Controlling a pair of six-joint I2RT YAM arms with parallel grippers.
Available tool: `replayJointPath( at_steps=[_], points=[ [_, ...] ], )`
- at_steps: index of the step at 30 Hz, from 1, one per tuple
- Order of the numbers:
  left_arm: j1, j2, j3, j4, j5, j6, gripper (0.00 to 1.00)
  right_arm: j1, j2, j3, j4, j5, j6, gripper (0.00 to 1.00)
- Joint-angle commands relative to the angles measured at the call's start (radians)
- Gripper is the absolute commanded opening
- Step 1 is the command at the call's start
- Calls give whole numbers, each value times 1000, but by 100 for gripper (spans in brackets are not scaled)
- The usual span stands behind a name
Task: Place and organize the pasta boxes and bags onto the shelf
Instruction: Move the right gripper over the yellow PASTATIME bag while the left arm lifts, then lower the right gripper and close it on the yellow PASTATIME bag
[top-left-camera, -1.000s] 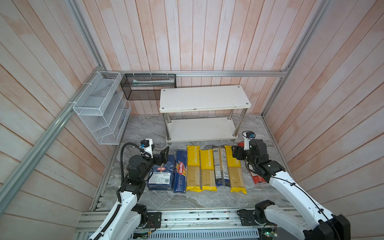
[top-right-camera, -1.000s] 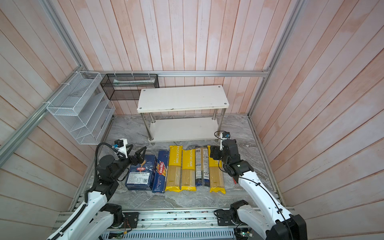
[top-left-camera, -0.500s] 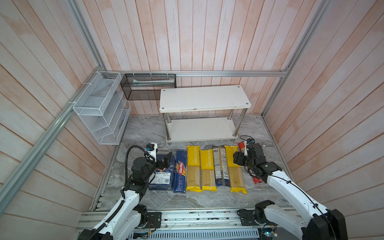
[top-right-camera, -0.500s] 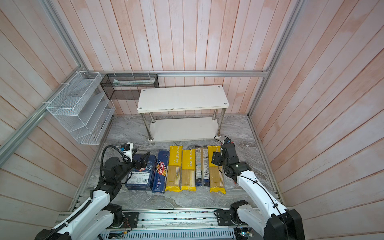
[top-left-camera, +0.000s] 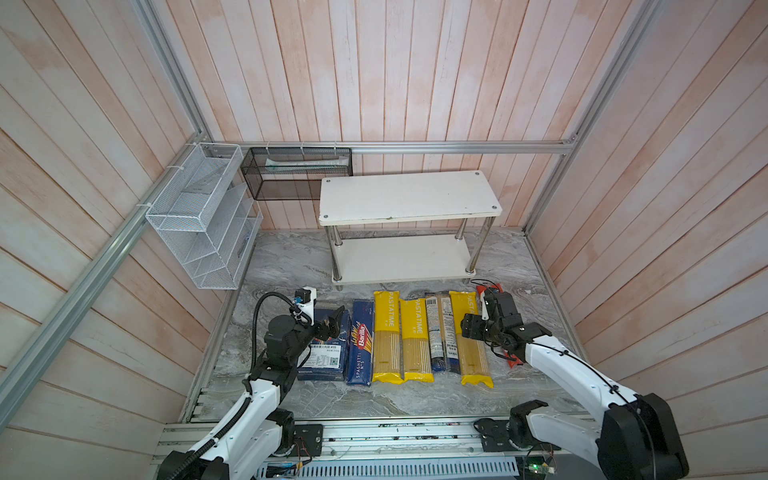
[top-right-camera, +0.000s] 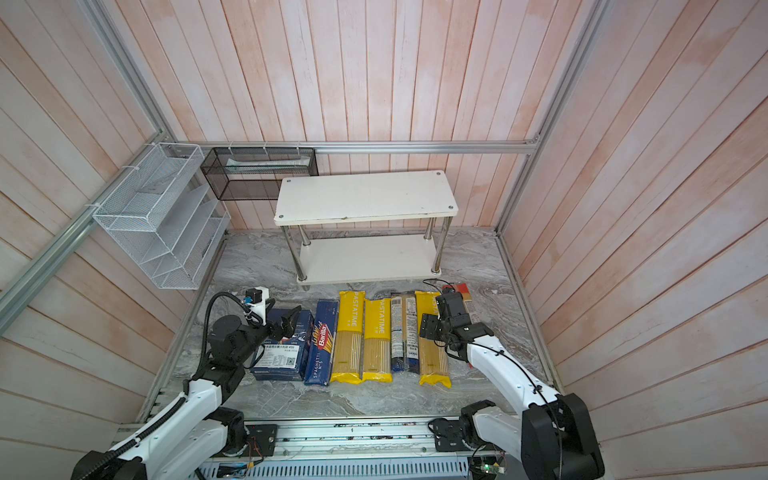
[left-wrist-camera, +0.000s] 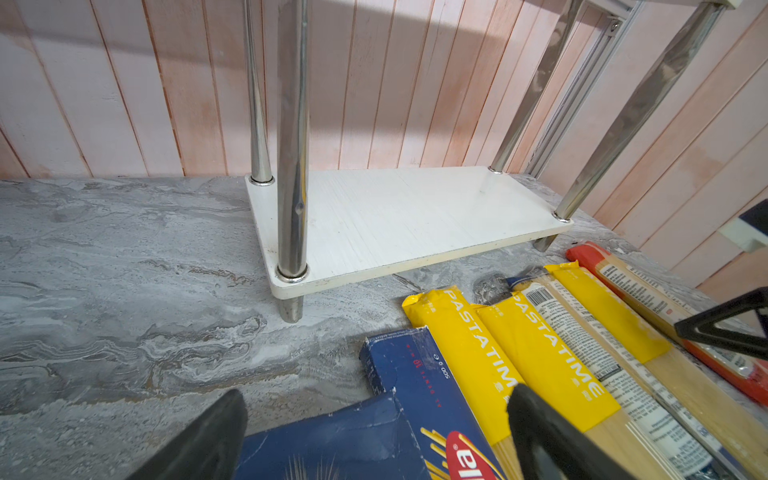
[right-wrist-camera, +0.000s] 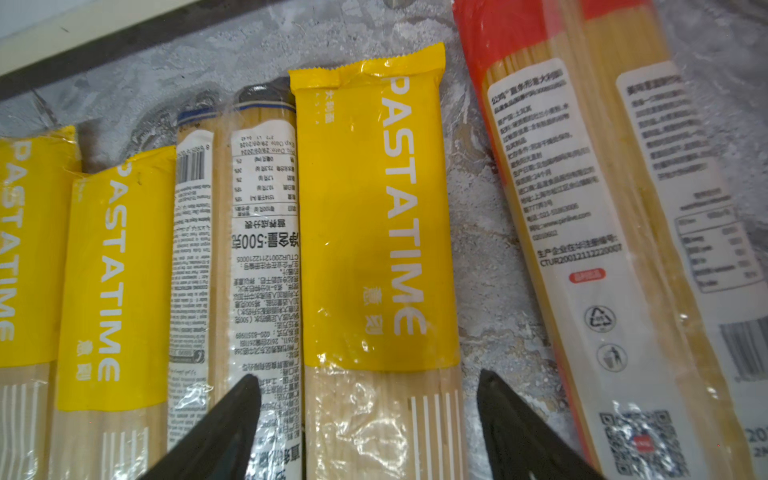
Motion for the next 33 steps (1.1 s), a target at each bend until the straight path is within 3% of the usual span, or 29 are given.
replayJointPath(
  at_steps=[1,15,18,33],
  points=[
    [-1,-17,4,5,-10,10,100,-4,36,32,-41,12,-9,83],
    [-2,-30,4,-13,-3,9,100,-4,143,48,-12,9,-15,84],
    [-1,-30,4,-16,-2,9,100,-3,166,57,-16,6,-22,90],
    [-1,-36,4,-24,-16,1,100,-3,217,46,17,15,-23,90]
  ],
)
